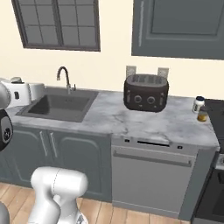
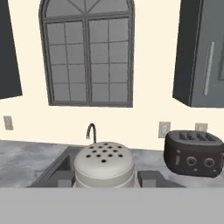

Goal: Collect the turmeric, mayonnaise, and shaker from the cabinet and place them next to the stove.

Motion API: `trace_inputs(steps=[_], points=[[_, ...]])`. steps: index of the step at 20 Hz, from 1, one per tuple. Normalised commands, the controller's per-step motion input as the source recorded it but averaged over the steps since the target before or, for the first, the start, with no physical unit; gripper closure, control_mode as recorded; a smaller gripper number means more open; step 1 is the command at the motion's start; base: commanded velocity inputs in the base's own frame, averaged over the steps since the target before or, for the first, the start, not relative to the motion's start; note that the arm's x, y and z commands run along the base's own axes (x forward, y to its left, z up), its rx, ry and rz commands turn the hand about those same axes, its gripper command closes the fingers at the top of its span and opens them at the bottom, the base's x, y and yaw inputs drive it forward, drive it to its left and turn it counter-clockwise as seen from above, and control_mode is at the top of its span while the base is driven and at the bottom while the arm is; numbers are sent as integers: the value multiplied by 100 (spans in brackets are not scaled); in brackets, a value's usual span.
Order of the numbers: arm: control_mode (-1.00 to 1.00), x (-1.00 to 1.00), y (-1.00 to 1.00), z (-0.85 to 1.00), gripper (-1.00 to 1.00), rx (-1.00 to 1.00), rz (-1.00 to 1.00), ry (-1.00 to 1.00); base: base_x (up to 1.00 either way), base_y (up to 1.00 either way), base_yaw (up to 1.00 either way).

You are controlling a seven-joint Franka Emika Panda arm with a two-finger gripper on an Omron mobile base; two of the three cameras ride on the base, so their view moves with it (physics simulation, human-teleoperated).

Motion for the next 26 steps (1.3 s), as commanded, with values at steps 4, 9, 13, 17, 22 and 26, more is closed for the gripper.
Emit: trace_inputs(steps=[4, 9, 13, 17, 22, 26], points=[[100, 0, 0, 0, 100, 0, 0, 0, -4, -99, 0], [100, 0, 0, 0, 100, 0, 0, 0, 0, -87, 0], [100, 0, 0, 0, 100, 0, 0, 0, 14, -65, 0], [100, 0, 0, 0, 100, 0, 0, 0, 22, -55, 0], [100, 0, 0, 0, 100, 0, 0, 0, 44, -39, -2], [100, 0, 0, 0, 100, 0, 0, 0, 56, -40, -3]])
